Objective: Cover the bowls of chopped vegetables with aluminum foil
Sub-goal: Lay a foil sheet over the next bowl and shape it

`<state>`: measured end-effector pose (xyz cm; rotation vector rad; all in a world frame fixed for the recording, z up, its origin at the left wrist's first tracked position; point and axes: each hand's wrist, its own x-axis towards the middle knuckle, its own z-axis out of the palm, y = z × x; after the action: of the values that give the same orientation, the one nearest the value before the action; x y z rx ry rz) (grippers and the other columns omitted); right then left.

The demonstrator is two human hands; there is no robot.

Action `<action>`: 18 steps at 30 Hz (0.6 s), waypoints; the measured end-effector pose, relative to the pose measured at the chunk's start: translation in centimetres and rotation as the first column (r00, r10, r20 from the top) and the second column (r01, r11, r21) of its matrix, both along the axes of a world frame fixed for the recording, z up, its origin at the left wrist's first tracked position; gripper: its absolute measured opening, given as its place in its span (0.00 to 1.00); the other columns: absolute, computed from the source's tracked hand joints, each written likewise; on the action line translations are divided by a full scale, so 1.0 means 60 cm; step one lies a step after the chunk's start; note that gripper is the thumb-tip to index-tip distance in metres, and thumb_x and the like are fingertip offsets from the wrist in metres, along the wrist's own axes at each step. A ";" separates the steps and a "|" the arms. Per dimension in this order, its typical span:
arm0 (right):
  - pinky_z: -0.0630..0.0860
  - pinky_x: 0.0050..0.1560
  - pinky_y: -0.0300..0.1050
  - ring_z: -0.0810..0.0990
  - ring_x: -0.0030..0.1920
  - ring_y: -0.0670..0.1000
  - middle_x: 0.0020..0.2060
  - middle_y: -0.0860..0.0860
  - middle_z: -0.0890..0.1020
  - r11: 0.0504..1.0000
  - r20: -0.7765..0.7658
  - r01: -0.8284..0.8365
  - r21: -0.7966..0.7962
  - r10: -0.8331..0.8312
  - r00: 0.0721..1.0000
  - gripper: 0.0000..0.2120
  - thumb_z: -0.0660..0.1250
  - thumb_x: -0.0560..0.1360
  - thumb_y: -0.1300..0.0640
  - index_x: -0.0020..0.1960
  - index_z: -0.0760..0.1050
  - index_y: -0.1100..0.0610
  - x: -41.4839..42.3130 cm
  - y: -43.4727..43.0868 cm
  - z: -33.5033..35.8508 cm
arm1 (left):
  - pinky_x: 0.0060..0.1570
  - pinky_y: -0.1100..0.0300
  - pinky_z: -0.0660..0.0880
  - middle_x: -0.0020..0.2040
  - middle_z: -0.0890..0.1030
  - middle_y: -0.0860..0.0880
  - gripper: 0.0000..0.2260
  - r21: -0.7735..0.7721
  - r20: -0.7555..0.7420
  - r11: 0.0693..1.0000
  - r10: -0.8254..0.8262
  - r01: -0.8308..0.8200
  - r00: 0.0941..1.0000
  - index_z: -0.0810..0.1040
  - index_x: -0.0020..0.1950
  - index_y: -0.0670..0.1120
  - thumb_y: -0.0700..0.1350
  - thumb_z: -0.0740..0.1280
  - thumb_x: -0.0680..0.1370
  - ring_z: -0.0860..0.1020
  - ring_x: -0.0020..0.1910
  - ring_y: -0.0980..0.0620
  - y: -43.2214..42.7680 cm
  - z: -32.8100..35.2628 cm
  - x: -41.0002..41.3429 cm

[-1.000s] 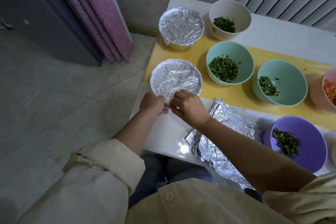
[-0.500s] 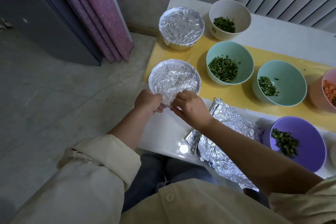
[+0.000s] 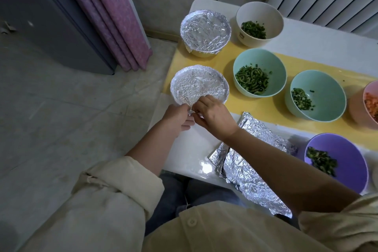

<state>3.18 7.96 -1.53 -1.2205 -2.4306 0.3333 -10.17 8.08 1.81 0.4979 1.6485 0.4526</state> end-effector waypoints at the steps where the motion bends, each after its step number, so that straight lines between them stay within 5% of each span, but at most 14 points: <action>1: 0.70 0.36 0.51 0.74 0.36 0.58 0.34 0.56 0.75 1.000 -0.001 0.003 0.001 -0.003 1.000 0.09 0.61 0.74 0.58 0.39 0.75 0.61 -0.001 -0.001 0.001 | 0.35 0.59 0.72 0.44 0.79 0.39 0.09 -0.010 -0.001 1.000 -0.017 0.017 1.000 0.73 0.44 0.42 0.40 0.57 0.81 0.77 0.34 0.46 0.001 0.001 -0.002; 5: 0.69 0.37 0.50 0.74 0.37 0.58 0.35 0.55 0.75 1.000 -0.035 0.027 -0.006 -0.027 0.999 0.11 0.61 0.74 0.56 0.39 0.75 0.62 0.000 -0.005 0.001 | 0.40 0.58 0.73 0.39 0.82 0.43 0.13 -0.073 -0.028 0.989 -0.128 0.126 0.991 0.74 0.46 0.43 0.50 0.56 0.82 0.81 0.37 0.47 0.001 0.006 -0.011; 10: 0.68 0.35 0.50 0.74 0.36 0.58 0.34 0.56 0.75 0.999 -0.029 0.038 -0.009 -0.038 0.999 0.11 0.61 0.75 0.57 0.37 0.75 0.61 -0.008 -0.012 0.000 | 0.37 0.61 0.72 0.35 0.81 0.43 0.12 0.004 -0.101 0.991 -0.132 0.133 0.986 0.74 0.46 0.41 0.41 0.53 0.82 0.80 0.30 0.50 -0.001 0.005 -0.002; 15: 0.64 0.36 0.46 0.75 0.36 0.58 0.34 0.56 0.75 0.999 -0.059 0.051 0.004 -0.050 0.997 0.12 0.61 0.74 0.56 0.37 0.75 0.62 -0.003 -0.013 0.003 | 0.56 0.52 0.73 0.40 0.85 0.44 0.16 -0.042 -0.082 0.985 -0.172 0.169 0.982 0.79 0.48 0.42 0.50 0.55 0.82 0.83 0.39 0.48 -0.005 0.006 -0.007; 18: 0.64 0.36 0.46 0.75 0.35 0.58 0.34 0.56 0.76 0.999 -0.070 0.050 0.004 -0.049 0.996 0.13 0.60 0.75 0.56 0.37 0.76 0.62 -0.007 -0.016 0.002 | 0.60 0.51 0.73 0.34 0.84 0.45 0.15 -0.017 -0.108 0.984 -0.180 0.179 0.978 0.77 0.42 0.42 0.45 0.55 0.81 0.82 0.37 0.49 -0.003 0.007 -0.003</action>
<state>2.74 7.00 -1.39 -1.2435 -2.3369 0.3489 -10.38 7.87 2.26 0.6696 1.6911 0.2894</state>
